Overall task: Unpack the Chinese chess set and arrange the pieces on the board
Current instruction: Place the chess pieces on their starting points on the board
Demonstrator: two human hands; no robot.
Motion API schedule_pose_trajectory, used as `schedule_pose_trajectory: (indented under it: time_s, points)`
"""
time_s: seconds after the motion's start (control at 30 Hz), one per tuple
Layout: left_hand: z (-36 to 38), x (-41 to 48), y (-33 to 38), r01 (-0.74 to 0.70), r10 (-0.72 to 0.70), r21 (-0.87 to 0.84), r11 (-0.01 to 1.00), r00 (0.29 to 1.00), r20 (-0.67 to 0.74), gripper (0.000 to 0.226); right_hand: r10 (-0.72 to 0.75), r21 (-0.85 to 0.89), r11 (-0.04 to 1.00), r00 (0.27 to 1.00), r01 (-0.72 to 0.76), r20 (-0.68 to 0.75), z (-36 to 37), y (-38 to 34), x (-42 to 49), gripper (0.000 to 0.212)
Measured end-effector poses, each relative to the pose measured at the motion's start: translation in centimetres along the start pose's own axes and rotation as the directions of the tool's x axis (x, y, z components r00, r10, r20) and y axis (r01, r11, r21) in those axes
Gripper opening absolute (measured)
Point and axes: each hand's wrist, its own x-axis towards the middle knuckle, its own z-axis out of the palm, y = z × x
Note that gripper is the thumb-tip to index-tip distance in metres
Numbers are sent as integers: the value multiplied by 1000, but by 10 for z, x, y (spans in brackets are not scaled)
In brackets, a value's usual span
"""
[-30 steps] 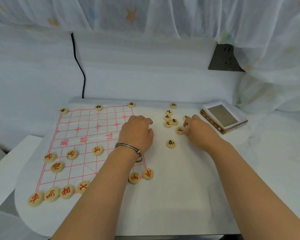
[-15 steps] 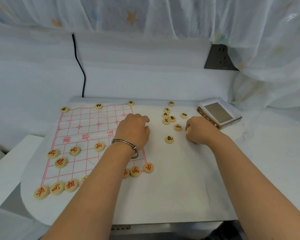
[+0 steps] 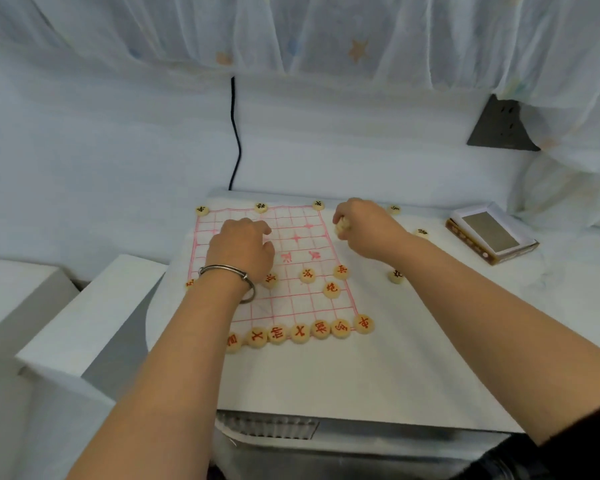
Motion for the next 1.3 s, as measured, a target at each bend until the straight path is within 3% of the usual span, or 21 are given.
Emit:
schedule_pose_trajectory:
  time_s: [0.2, 0.47, 0.6, 0.8, 0.97, 1.3]
  points:
    - [-5, 3, -24, 61, -60, -64, 996, 998, 23, 36, -54, -107, 992, 992, 66, 110, 11, -5, 17, 32]
    - [-8, 8, -20, 53, -52, -106, 993, 999, 8, 37, -31, -61, 997, 993, 38, 116, 22, -4, 38, 27]
    - [-9, 10, -18, 54, -55, -126, 990, 999, 3, 38, -25, -116, 992, 984, 46, 175, 32, -2, 44, 29]
    - [-11, 10, -20, 64, -65, -180, 982, 998, -2, 37, -8, -129, 992, 999, 13, 40, 15, -5, 44, 34]
    - [-15, 6, -20, 56, -58, -193, 980, 998, 0, 37, -7, -31, 999, 1000, 7, 25, 7, -15, 44, 34]
    - [-19, 1, -23, 37, -35, -125, 992, 999, 20, 38, -117, -68, 989, 973, 133, 197, 26, -41, 61, 25]
